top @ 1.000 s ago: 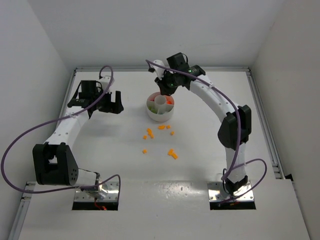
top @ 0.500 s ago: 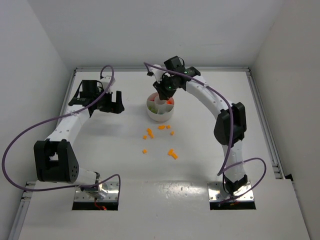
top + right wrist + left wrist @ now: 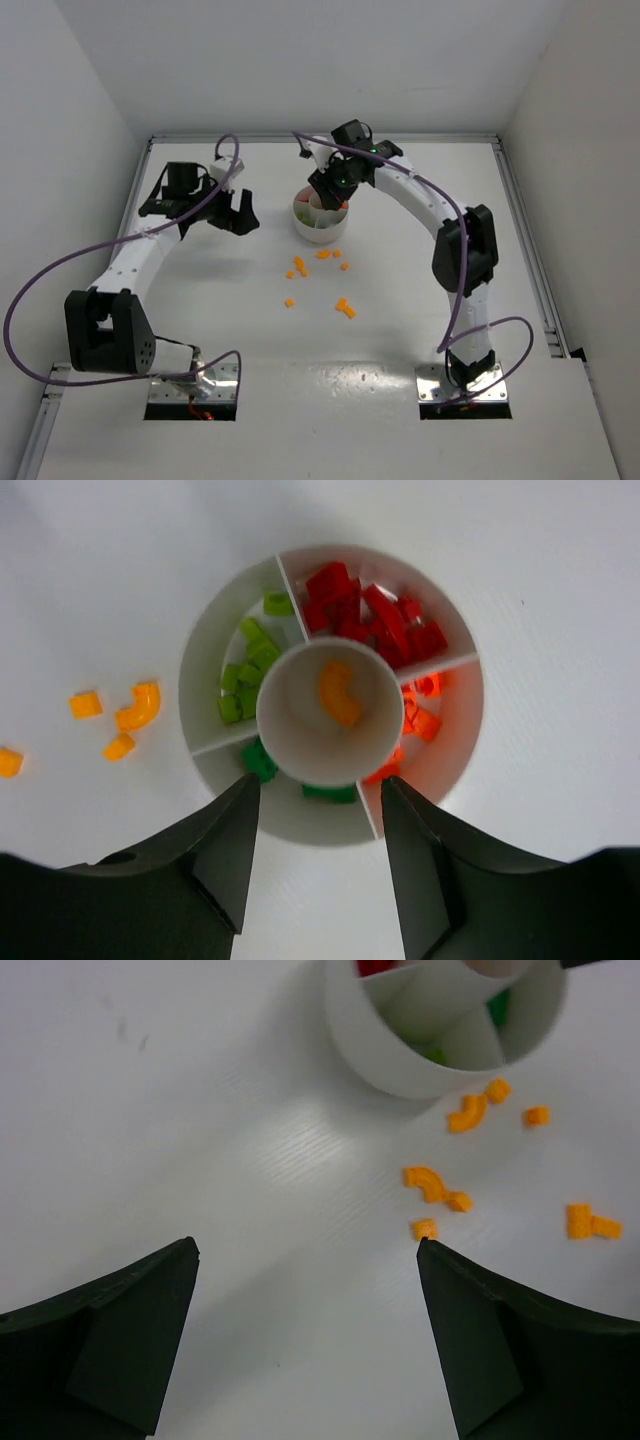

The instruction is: Sort the legos into containers by color

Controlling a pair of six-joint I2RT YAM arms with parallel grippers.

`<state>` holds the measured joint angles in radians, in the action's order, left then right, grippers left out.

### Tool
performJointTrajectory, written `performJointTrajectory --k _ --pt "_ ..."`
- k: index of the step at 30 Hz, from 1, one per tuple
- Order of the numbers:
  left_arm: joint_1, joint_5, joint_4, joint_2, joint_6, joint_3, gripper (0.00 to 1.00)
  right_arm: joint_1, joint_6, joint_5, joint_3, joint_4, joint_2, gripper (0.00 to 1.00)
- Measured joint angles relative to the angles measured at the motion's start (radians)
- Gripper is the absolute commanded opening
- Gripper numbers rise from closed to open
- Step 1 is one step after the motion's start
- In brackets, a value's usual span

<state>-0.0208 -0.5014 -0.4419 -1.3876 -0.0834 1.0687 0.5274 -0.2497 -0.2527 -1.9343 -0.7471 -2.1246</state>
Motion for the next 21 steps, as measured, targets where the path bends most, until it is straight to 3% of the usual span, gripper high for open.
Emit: performJointTrajectory --k 3,7,11,15,21 --pt "-0.087 -0.05 -0.004 0.055 -0.068 -0.029 0.91 -0.018 0.016 0.056 0.161 0.025 0.129 0.52" --pt "-0.364 -0.081 -0.003 0.09 -0.15 -0.053 0.84 -0.091 0.03 0.113 0.417 0.058 0.361 0.52" --pt "-0.636 -0.074 -0.005 0.03 -0.229 -0.054 0.77 -0.178 0.047 0.147 0.622 0.075 0.513 0.52" --pt "-0.816 -0.04 -0.02 -0.095 -0.33 -0.048 0.7 -0.235 0.075 0.174 0.76 0.087 0.541 0.52" --pt "-0.948 0.003 -0.045 -0.312 -0.52 0.026 0.62 -0.353 0.144 0.155 0.853 0.089 0.542 0.53"
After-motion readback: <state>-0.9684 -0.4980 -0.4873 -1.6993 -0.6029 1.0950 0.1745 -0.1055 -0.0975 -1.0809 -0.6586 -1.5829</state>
